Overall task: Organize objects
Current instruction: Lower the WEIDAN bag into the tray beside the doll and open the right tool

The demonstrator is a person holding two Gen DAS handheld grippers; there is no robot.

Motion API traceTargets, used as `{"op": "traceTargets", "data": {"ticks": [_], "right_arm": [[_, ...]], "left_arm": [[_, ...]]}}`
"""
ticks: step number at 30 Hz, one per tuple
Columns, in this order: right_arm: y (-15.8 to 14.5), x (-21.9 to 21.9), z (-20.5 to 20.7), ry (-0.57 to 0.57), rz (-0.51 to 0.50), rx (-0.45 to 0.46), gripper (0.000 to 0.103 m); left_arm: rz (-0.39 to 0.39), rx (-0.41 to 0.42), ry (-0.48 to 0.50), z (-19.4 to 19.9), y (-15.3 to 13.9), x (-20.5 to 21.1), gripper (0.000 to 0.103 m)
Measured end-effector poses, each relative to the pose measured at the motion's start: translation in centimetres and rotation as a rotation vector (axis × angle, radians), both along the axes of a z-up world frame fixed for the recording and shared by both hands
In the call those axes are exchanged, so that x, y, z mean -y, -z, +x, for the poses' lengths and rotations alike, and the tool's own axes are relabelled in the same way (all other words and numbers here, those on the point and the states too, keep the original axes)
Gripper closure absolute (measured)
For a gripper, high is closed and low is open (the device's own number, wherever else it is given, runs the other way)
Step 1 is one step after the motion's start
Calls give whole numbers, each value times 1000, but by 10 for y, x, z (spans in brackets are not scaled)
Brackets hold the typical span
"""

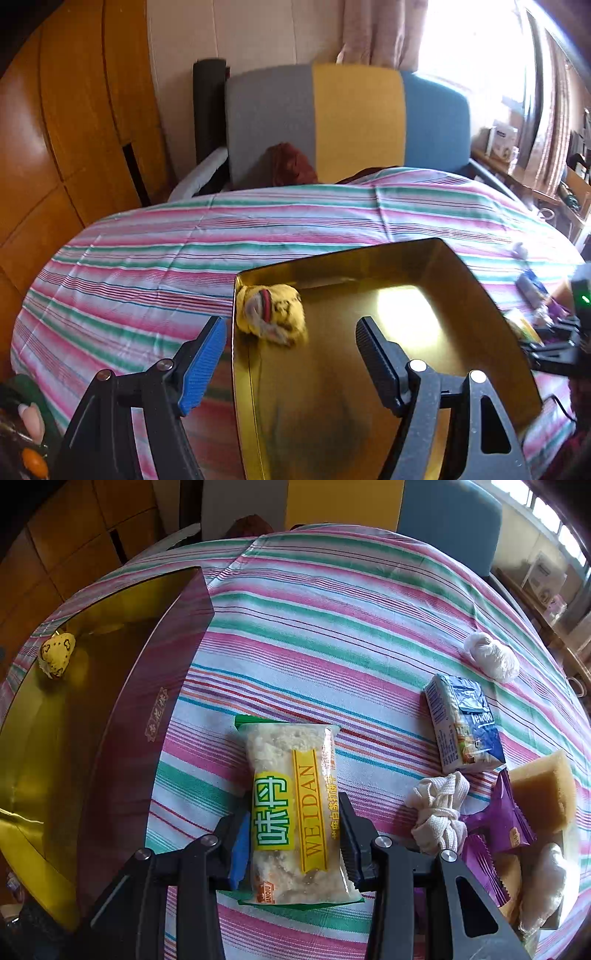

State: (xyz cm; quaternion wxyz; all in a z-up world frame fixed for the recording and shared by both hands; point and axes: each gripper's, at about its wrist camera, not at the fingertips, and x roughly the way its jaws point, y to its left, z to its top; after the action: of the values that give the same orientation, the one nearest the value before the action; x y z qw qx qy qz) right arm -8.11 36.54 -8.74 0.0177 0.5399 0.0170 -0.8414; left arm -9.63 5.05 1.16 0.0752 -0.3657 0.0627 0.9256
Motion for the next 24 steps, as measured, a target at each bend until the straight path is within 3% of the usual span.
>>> {"op": "traceTargets", "data": {"ticks": [4,11,24], "right_arm": [[0,1,1,-6,5,-11,60],[2,3,1,-17,20,-35,60],[0,6,8,49,21,-71,62]], "left_arm": [[-33,-25,-9,25,-7,-5,29],[46,-12,-5,49,-10,3,29],[72,6,-54,79,-2,29,29]]}}
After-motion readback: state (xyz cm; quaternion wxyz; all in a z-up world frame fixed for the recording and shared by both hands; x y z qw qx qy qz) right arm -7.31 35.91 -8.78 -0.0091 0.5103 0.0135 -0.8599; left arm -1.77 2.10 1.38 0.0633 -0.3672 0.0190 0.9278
